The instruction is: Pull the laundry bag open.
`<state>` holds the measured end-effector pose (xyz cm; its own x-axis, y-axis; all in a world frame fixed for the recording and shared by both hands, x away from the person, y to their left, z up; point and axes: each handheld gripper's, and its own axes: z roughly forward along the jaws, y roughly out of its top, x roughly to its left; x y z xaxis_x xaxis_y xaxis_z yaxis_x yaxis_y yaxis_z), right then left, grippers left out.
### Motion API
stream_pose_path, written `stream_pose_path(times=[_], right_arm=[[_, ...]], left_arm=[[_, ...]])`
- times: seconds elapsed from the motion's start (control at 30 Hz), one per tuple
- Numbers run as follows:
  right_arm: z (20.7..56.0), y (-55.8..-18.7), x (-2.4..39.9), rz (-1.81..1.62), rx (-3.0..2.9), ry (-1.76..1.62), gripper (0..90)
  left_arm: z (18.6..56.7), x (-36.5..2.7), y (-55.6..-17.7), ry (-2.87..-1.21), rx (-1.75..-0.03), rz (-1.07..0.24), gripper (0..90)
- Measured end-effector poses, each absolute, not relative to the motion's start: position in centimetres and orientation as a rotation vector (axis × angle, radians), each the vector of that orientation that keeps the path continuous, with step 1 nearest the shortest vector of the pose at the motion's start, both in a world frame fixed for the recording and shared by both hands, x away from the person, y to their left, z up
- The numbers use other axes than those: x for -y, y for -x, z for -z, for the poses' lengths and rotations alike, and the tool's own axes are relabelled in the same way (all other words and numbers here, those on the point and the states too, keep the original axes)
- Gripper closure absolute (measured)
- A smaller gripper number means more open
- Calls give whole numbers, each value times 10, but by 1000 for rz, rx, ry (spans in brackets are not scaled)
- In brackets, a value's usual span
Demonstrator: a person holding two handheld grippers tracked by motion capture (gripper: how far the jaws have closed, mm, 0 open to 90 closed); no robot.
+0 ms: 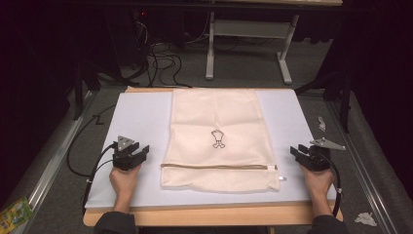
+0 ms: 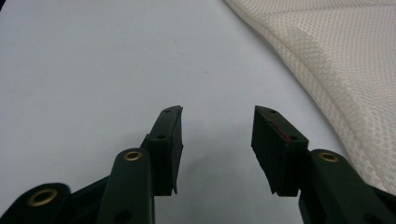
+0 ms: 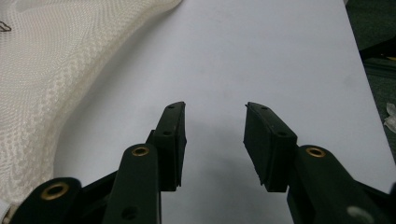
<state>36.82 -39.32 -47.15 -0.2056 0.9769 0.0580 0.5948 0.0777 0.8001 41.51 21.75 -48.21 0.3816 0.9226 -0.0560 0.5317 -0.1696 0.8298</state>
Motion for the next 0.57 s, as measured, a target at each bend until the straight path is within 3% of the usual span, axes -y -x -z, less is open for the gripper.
stream_pose_path(times=[0.57], right_arm=[[475,-364,391,-967,-1822,-1535,529]], left_arm=[[484,-222,-411,-1781,-1264,-597,481]])
